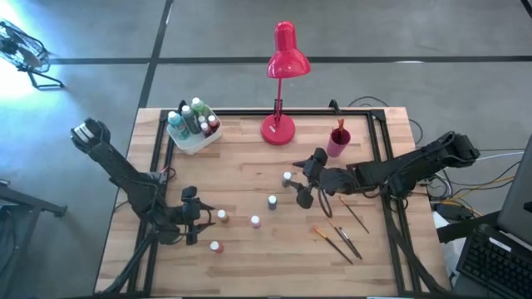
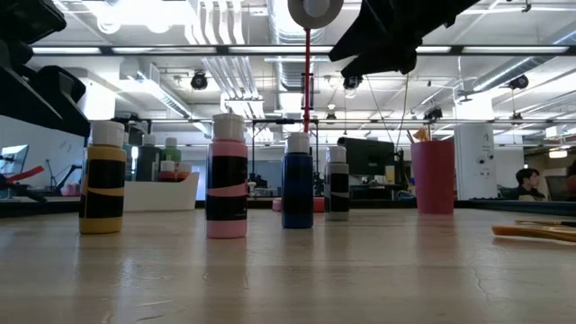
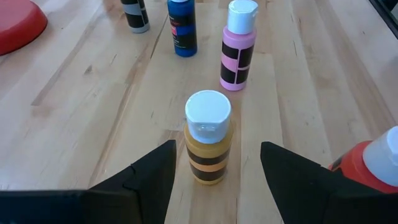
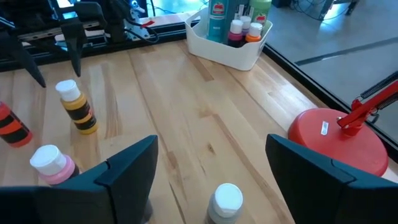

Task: Pick & Place Paint Supplies
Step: Put the yellow paint bottle into the white bin

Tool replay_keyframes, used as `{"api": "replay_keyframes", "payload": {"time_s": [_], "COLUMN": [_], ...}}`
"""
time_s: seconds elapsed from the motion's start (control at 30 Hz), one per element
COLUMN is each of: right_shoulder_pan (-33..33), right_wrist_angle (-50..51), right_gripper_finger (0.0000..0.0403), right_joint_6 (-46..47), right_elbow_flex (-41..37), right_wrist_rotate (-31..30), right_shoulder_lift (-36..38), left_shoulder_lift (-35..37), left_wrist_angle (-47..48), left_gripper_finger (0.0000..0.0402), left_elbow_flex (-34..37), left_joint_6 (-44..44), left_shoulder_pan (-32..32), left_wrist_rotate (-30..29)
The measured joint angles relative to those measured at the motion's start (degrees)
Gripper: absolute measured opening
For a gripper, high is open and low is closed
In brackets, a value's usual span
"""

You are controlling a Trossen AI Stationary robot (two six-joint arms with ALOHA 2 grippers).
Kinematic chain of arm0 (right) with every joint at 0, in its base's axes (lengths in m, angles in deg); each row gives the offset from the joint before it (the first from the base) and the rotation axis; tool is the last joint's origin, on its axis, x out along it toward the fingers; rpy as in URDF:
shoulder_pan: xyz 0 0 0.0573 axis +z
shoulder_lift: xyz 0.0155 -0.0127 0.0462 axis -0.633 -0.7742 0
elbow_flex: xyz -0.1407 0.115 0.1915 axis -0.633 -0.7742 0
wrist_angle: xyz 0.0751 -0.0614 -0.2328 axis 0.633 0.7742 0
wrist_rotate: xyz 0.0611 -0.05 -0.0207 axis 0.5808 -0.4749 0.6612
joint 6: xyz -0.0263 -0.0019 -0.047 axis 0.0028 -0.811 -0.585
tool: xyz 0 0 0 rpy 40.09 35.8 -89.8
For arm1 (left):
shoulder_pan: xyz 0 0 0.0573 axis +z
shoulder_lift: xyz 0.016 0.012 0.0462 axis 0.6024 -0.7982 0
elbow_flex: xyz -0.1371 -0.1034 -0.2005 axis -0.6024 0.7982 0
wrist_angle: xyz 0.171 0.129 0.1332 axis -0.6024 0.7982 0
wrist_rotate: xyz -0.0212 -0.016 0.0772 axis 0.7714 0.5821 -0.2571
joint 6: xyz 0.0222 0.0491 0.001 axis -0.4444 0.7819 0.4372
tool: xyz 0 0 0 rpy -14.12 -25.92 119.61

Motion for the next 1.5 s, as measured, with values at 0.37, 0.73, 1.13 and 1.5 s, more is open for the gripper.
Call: {"api": "replay_keyframes", "payload": {"time_s": [0.37, 0.73, 1.13, 1.5], "right_shoulder_pan": [0.00, -0.02, -0.37, -0.37], "right_wrist_angle": [0.00, -0.02, 0.04, 0.02], "right_gripper_finger": [0.0329, 0.0320, 0.0301, 0.0331], "right_joint_6": [0.90, 1.03, 0.87, 0.44], "right_elbow_flex": [0.00, 0.00, 0.00, 0.00], "right_wrist_rotate": [0.00, 0.00, -1.41, -1.52], "right_shoulder_lift": [0.00, 0.00, 0.00, 0.00], "left_shoulder_lift": [-0.46, -0.57, -0.72, -1.84], "left_wrist_angle": [-0.10, -0.38, -4.65, -5.85], "left_gripper_finger": [0.0239, 0.0239, 0.0239, 0.0239], "left_elbow_flex": [-0.01, -0.02, -0.01, 0.20], "left_joint_6": [1.70, 2.14, 8.01, 10.32], "left_shoulder_pan": [1.55, 4.75, 7.65, 10.42], "left_wrist_rotate": [-0.11, 3.52, 5.60, 9.04]}}
